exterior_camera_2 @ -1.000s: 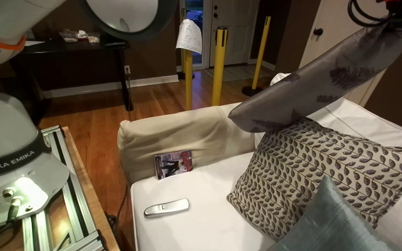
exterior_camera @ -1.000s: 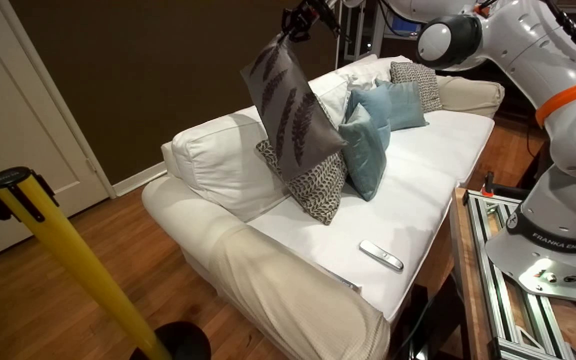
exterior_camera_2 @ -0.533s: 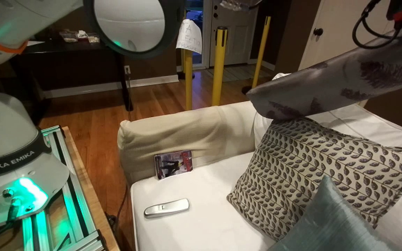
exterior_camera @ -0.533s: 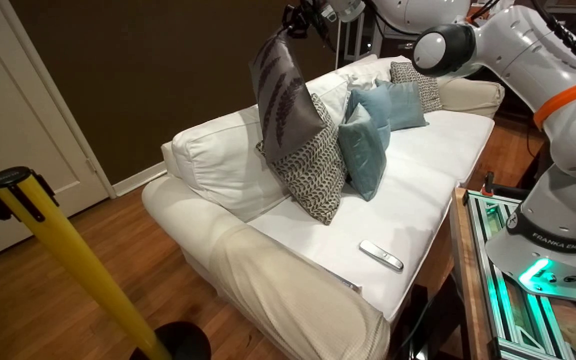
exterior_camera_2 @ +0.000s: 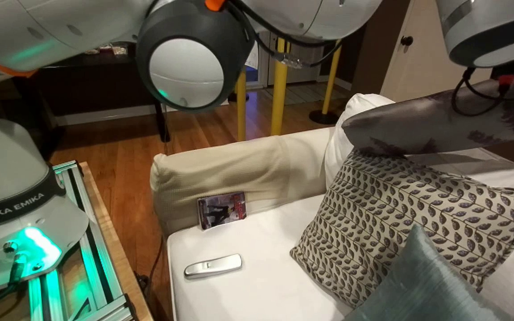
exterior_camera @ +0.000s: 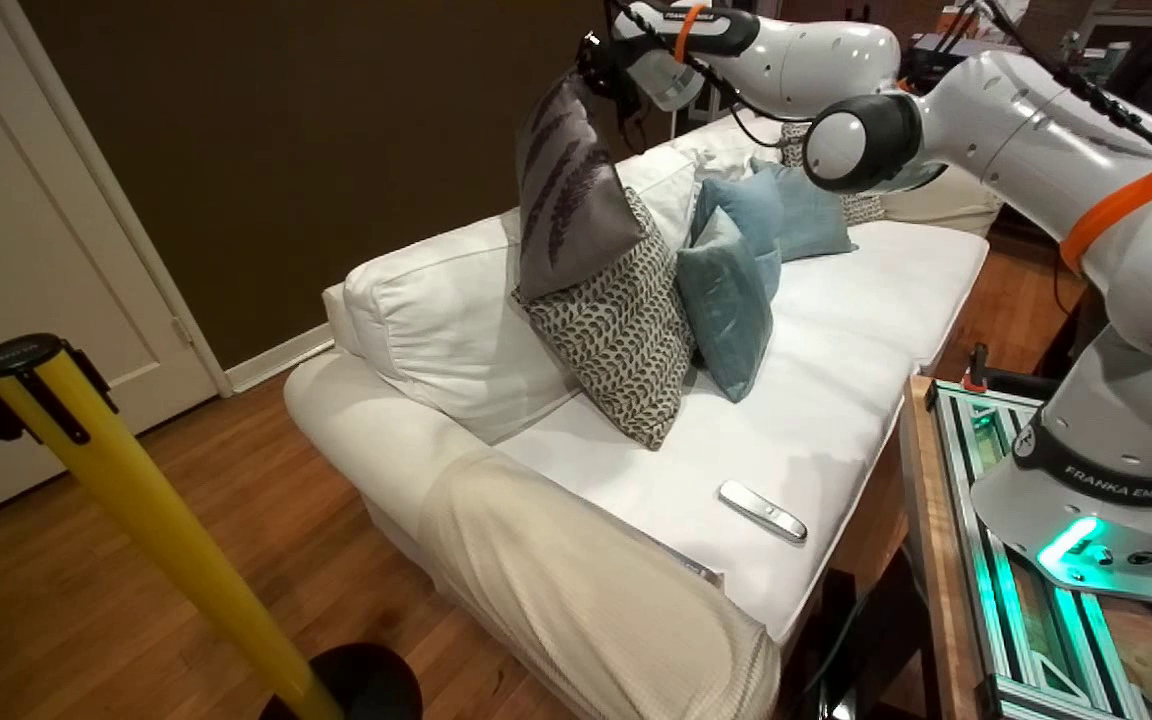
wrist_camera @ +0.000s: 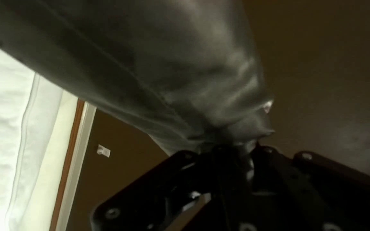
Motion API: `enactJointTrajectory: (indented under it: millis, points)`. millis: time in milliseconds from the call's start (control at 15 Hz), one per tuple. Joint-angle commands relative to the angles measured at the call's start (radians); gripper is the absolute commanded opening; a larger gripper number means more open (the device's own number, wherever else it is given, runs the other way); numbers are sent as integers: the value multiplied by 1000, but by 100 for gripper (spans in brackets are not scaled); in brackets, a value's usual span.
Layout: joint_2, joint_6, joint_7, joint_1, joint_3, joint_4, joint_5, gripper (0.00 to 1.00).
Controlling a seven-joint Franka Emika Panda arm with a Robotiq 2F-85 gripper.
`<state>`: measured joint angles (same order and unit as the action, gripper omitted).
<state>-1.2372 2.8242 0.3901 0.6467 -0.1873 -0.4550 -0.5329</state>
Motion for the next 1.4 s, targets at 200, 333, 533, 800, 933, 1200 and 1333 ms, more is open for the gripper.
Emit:
enactJointTrajectory:
  millis: [200,333,533,800,933,1200,1333]
  points:
    - [-56,176,69,-56,116,1,104,8]
    - [-55,118,80,-62,143,1,126,37]
    - [-24,-3,55,-64,135,-6,147,52]
    - [58,-215,35,-68,140,-39,192,82]
    - [95,-354,3,-73,127,-35,203,97]
    - [164,-606,-90,-88,99,-29,200,100]
    - [196,-719,-132,-100,110,-28,215,100]
